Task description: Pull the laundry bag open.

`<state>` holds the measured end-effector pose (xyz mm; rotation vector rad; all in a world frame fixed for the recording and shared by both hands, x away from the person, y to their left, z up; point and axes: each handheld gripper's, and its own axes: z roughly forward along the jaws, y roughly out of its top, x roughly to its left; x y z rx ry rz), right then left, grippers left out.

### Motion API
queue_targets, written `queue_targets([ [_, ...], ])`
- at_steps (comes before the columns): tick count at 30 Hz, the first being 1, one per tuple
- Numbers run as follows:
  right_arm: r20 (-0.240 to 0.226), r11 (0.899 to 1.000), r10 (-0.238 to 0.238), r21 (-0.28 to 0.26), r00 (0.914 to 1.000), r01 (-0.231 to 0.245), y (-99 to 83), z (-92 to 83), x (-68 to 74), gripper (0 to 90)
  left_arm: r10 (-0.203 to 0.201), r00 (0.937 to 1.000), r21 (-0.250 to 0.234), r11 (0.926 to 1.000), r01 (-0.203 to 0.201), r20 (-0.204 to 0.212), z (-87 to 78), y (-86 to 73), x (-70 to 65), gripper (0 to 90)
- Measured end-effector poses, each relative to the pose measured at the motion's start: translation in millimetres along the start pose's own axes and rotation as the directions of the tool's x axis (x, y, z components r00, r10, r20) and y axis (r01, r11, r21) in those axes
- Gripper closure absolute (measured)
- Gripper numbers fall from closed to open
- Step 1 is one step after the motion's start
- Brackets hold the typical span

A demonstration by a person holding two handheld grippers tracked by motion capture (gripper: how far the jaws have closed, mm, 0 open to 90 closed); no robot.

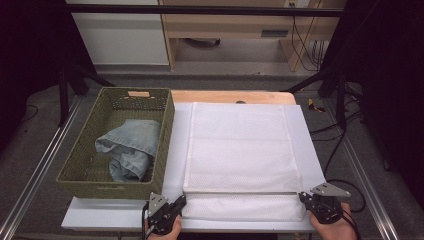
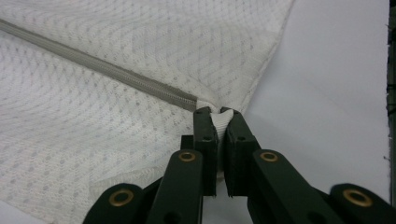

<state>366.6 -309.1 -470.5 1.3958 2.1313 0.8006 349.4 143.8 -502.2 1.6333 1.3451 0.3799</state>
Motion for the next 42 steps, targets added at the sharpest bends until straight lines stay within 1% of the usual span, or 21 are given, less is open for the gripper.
queue_targets([
  [1,-0.005,1.0,0.003,-0.01,1.0,-0.003,-1.0,0.2,-1.0,85.5,0.001,1.0,-0.001,1.0,-0.001,0.002,-0.5,0.3,0.2,86.7],
  [2,-0.019,1.0,0.017,-0.01,0.9997,-0.017,-1.7,-0.2,-2.3,85.3,0.002,1.0,-0.003,1.0,-0.002,0.005,-0.9,0.4,-0.4,86.6],
  [3,-0.026,1.0,0.016,-0.013,0.9995,-0.016,-2.7,0.4,-3.8,85.1,0.006,1.0,-0.002,1.0,-0.006,0.006,-0.9,0.3,-1.2,86.6],
  [6,-0.03,1.0,0.024,-0.014,0.9992,-0.025,-3.8,0.2,-5.3,85.0,0.016,0.9999,0.006,0.9999,-0.016,-0.001,-1.4,-0.5,-3.2,86.6],
  [10,-0.043,1.0,0.026,-0.016,0.9988,-0.026,-5.0,0.5,-6.0,84.0,0.012,0.9999,0.007,0.9999,-0.012,0.001,-1.3,-0.9,-2.4,86.5],
  [11,-0.048,0.999,0.032,-0.012,0.9983,-0.032,-5.0,0.0,-6.0,83.8,0.013,0.9999,0.007,0.9999,-0.013,-0.001,-1.2,-1.0,-2.8,86.5],
  [15,-0.049,0.999,0.031,-0.017,0.9983,-0.032,-5.8,0.1,-6.5,82.7,0.009,1.0,0.005,0.9999,-0.009,-0.001,-1.1,-0.8,-3.4,86.3],
  [18,-0.05,0.999,0.034,-0.019,0.9981,-0.035,-6.3,0.2,-7.3,79.6,0.016,0.9999,0.0,0.9999,-0.016,-0.005,-1.5,-0.2,-4.8,85.9],
  [19,-0.05,0.999,0.034,-0.019,0.9981,-0.035,-6.3,0.2,-7.3,79.6,0.016,0.9999,0.0,0.9999,-0.016,-0.005,-1.5,-0.2,-4.8,84.1],
  [20,-0.049,0.999,0.031,-0.024,0.9983,-0.033,-7.5,1.3,-7.3,73.4,0.016,0.9999,-0.001,0.9999,-0.016,-0.006,-1.4,0.0,-4.9,84.1],
  [21,-0.054,0.999,0.038,-0.019,0.9978,-0.039,-7.6,1.1,-6.6,72.3,0.017,0.9998,0.001,0.9999,-0.017,-0.006,-1.3,0.1,-5.5,83.4],
  [23,-0.054,0.999,0.034,-0.022,0.998,-0.035,-8.0,1.2,-6.0,69.4,0.021,0.9997,-0.002,0.9998,-0.022,-0.008,-1.0,0.1,-6.5,83.1],
  [28,-0.056,0.999,0.025,-0.027,0.9981,-0.026,-8.1,0.7,-4.4,62.9,0.05,0.9984,-0.008,0.9987,-0.05,-0.026,1.8,-0.7,-10.7,77.7],
  [34,-0.059,0.999,0.028,-0.027,0.9979,-0.03,-8.2,-0.6,-3.0,60.7,0.068,0.9969,-0.015,0.9975,-0.068,-0.04,0.2,-0.2,-16.2,72.6],
  [39,-0.056,0.999,0.019,-0.035,0.9983,-0.021,-8.5,-1.1,-3.2,60.2,0.081,0.9957,-0.027,0.9962,-0.082,-0.044,-4.4,0.1,-20.7,71.0],
  [42,-0.059,0.999,0.026,-0.033,0.9979,-0.028,-7.7,-2.6,-1.5,59.7,0.107,0.9926,-0.029,0.9936,-0.109,-0.058,-6.2,-0.4,-24.6,69.6],
])
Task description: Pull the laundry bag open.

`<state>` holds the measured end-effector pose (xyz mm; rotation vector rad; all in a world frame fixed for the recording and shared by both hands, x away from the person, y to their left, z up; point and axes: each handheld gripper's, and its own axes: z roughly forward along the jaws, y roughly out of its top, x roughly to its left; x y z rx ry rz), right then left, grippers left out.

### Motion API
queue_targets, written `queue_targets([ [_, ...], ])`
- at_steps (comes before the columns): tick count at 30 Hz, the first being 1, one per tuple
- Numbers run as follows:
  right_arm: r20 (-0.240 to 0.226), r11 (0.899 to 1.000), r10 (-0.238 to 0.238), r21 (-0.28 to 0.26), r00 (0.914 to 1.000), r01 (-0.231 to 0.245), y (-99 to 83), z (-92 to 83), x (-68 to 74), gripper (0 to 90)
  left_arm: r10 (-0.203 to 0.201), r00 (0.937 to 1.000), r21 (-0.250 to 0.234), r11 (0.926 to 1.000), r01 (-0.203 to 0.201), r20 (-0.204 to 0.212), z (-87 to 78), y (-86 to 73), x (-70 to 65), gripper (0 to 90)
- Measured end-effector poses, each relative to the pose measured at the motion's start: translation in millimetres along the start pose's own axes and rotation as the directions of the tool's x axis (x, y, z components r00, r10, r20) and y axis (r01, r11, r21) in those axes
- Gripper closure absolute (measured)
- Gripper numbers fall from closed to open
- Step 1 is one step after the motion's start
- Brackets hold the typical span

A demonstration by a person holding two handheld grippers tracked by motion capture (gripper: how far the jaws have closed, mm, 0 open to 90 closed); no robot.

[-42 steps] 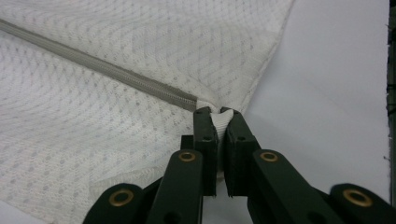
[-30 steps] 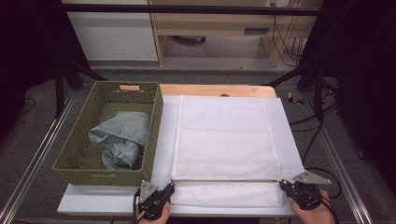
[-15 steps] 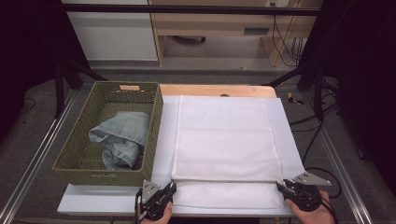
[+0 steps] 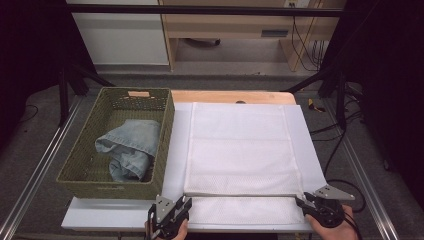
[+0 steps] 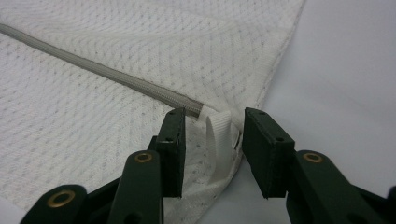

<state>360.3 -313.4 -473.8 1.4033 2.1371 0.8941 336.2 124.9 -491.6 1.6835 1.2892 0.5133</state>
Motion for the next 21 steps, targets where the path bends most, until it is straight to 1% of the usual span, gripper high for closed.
queue_targets([
  [1,0.003,1.0,-0.009,0.0,1.0,0.009,0.2,-0.2,0.0,59.5,0.003,1.0,-0.003,1.0,-0.003,-0.001,-0.6,0.2,-1.4,68.5],
  [5,0.002,1.0,-0.006,-0.001,1.0,0.006,0.2,-1.0,1.4,59.1,0.031,0.9995,-0.012,0.9995,-0.031,-0.011,-1.5,2.4,-6.2,66.4],
  [6,0.002,1.0,-0.009,0.0,1.0,0.009,0.3,-1.1,1.3,59.0,0.044,0.9987,-0.013,0.9989,-0.044,-0.024,-2.0,2.8,-7.7,65.4],
  [7,0.005,1.0,-0.018,-0.004,0.9998,0.018,0.1,-0.8,0.8,59.1,0.069,0.9967,-0.012,0.9975,-0.069,-0.042,-2.8,3.4,-9.0,65.0],
  [8,0.001,1.0,-0.007,0.0,1.0,0.007,0.4,-1.4,1.7,59.1,0.073,0.9961,-0.019,0.9971,-0.074,-0.049,-3.7,3.7,-10.3,64.9],
  [11,0.002,1.0,-0.01,-0.001,0.9999,0.01,0.3,-1.4,1.4,59.2,0.063,0.9969,-0.026,0.9976,-0.064,-0.047,-4.7,4.6,-9.4,63.8],
  [13,0.002,1.0,-0.009,0.0,1.0,0.009,0.4,-1.3,1.6,59.2,0.069,0.9954,-0.038,0.9967,-0.072,-0.066,-6.5,4.7,-8.9,63.8],
  [14,0.002,1.0,-0.011,0.0,0.9999,0.011,0.4,-1.3,1.5,59.2,0.068,0.9956,-0.041,0.9966,-0.071,-0.065,-6.8,5.0,-8.8,63.9],
  [15,0.001,1.0,-0.01,0.001,1.0,0.01,0.5,-1.4,1.6,59.2,0.066,0.9963,-0.043,0.9967,-0.069,-0.055,-6.8,5.4,-8.7,64.0],
  [17,0.002,1.0,-0.009,0.001,1.0,0.009,0.6,-1.6,2.0,59.1,0.082,0.9952,-0.042,0.9955,-0.085,-0.052,-6.5,5.7,-11.0,64.0],
  [18,0.004,1.0,-0.016,-0.002,0.9999,0.016,0.7,-1.4,2.0,58.9,0.086,0.9955,-0.036,0.9955,-0.087,-0.042,-5.1,5.7,-12.3,64.0],
  [20,0.001,1.0,-0.024,-0.008,0.9997,0.024,1.6,-2.1,3.4,58.4,0.069,0.9976,-0.031,0.9971,-0.069,-0.004,0.3,4.0,-14.0,63.7],
  [21,0.0,1.0,-0.026,-0.012,0.9997,0.026,2.4,-2.8,5.1,58.7,0.072,0.9974,-0.031,0.9969,-0.072,0.005,2.6,3.1,-15.1,63.6],
])
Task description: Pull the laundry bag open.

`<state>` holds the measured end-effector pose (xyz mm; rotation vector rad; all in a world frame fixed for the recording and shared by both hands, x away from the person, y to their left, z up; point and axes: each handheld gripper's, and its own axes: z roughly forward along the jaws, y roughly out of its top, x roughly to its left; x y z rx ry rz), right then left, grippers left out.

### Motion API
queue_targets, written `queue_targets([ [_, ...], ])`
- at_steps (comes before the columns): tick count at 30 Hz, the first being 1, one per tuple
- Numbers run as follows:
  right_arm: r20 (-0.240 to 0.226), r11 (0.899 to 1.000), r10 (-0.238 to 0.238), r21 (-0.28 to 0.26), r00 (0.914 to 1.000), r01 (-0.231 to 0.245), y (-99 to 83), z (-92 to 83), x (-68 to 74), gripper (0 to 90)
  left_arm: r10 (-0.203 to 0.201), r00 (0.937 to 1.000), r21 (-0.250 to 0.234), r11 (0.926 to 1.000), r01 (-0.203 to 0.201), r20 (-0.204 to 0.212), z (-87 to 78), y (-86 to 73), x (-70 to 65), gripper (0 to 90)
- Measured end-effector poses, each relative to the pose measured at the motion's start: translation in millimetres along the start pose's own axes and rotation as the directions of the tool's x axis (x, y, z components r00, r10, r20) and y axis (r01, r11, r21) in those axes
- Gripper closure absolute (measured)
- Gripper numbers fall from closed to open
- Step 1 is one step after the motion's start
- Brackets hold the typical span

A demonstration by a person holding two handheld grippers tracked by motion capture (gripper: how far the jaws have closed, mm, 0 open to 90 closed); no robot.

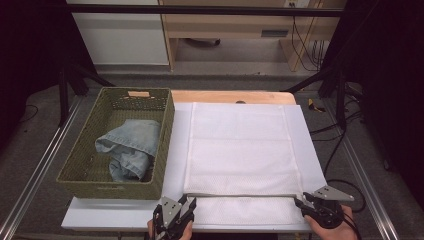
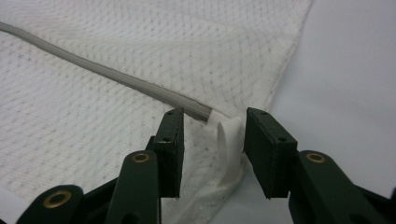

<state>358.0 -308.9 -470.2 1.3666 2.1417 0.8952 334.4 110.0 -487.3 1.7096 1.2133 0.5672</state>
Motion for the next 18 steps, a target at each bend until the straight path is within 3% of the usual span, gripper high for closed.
queue_targets([
  [4,-0.01,0.999,-0.024,-0.024,0.9997,0.023,9.7,-5.5,13.7,56.2,0.0,0.9993,0.005,1.0,0.0,0.038,7.6,0.1,-1.9,63.0],
  [6,-0.015,0.996,-0.067,-0.055,0.9976,0.066,19.2,-8.4,24.1,54.6,0.026,0.9983,0.018,0.9995,-0.027,0.052,11.1,2.6,-2.1,60.9],
  [8,-0.052,0.991,-0.111,-0.083,0.9924,0.107,31.2,-7.7,35.9,50.5,0.032,0.9968,0.02,0.9992,-0.034,0.073,14.1,6.3,-0.1,60.4],
  [11,-0.128,0.977,-0.19,-0.123,0.9734,0.174,50.6,1.5,54.7,46.6,0.0,0.9907,0.032,0.9995,-0.004,0.136,19.3,12.8,4.8,60.0],
  [13,-0.174,0.967,-0.235,-0.145,0.9562,0.211,63.5,11.6,67.2,46.7,0.001,0.9886,0.06,0.9982,-0.01,0.151,22.8,17.5,7.2,59.9],
  [16,-0.226,0.947,-0.312,-0.144,0.9226,0.286,79.6,28.3,84.5,48.0,0.039,0.987,0.08,0.9955,-0.052,0.156,25.4,24.6,5.1,58.4],
  [18,-0.251,0.937,-0.345,-0.141,0.9042,0.319,86.3,37.8,93.9,48.4,0.038,0.9813,0.093,0.9941,-0.056,0.189,27.8,28.1,2.4,57.1],
])
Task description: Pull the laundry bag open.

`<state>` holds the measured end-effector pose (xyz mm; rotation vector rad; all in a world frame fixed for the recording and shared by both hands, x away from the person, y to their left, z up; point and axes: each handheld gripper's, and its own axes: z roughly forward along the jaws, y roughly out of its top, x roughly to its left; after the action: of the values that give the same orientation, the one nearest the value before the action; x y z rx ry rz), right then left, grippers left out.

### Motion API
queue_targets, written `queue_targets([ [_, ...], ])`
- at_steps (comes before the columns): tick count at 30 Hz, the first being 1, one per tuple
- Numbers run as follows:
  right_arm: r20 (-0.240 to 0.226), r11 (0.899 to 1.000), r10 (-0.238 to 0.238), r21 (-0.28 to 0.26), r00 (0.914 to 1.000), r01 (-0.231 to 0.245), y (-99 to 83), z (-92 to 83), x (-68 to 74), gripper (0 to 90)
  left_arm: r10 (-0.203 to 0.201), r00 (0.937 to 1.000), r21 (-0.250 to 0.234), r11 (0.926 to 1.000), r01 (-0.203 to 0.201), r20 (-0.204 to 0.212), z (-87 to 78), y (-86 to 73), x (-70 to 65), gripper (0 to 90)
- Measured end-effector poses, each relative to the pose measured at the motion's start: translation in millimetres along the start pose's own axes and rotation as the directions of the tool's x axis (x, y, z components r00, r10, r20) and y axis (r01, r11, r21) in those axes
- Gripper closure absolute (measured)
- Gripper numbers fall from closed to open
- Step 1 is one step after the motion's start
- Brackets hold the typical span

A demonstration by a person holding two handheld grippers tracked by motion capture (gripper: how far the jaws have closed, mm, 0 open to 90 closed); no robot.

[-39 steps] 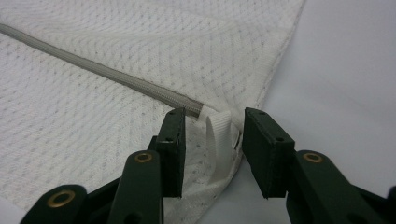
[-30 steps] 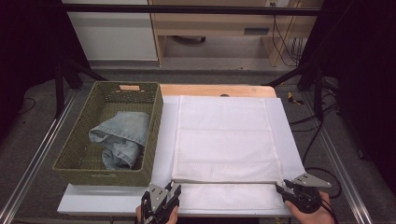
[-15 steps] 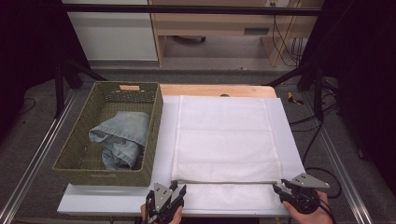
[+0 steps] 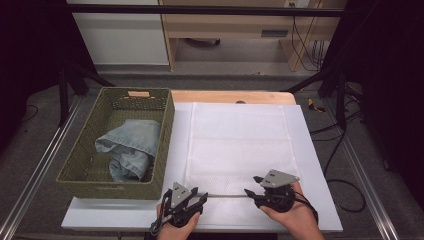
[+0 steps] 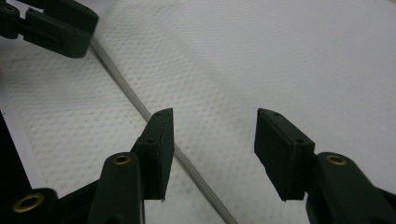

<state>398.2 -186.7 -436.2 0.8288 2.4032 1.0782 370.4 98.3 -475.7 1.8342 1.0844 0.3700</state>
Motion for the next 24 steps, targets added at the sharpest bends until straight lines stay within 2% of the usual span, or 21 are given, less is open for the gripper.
queue_targets([
  [2,-0.014,1.0,-0.018,0.017,0.9997,0.018,4.4,10.3,3.3,48.5,0.005,0.9996,0.016,0.9999,-0.006,0.027,2.4,3.6,-1.5,55.1],
  [4,-0.023,0.999,-0.028,0.037,0.9993,0.029,6.1,17.6,5.3,49.2,0.026,0.9994,0.019,0.9995,-0.026,0.022,2.0,9.0,-2.0,53.0],
  [8,-0.04,0.998,-0.031,0.055,0.9987,0.034,4.5,26.2,5.7,48.4,0.037,0.9978,0.023,0.999,-0.038,0.055,-1.0,22.3,1.1,46.6],
  [13,-0.058,0.998,-0.011,0.064,0.9983,0.015,0.3,28.0,3.0,43.7,0.009,0.9981,-0.01,0.9999,-0.008,0.061,-5.9,37.3,9.3,41.7],
  [17,-0.065,0.997,-0.027,0.067,0.9975,0.031,0.4,27.2,3.5,50.6,0.007,0.9978,-0.022,0.9997,-0.005,0.066,-7.9,47.9,12.8,35.9],
  [22,-0.067,0.997,-0.034,0.071,0.9972,0.039,2.7,28.8,1.4,55.0,0.073,0.9932,-0.033,0.997,-0.07,0.09,-13.5,58.5,13.7,30.3],
  [24,-0.079,0.998,-0.025,0.062,0.9965,0.03,2.9,30.6,-0.8,56.6,0.082,0.9914,-0.045,0.996,-0.078,0.102,-16.5,57.7,15.4,29.7],
])
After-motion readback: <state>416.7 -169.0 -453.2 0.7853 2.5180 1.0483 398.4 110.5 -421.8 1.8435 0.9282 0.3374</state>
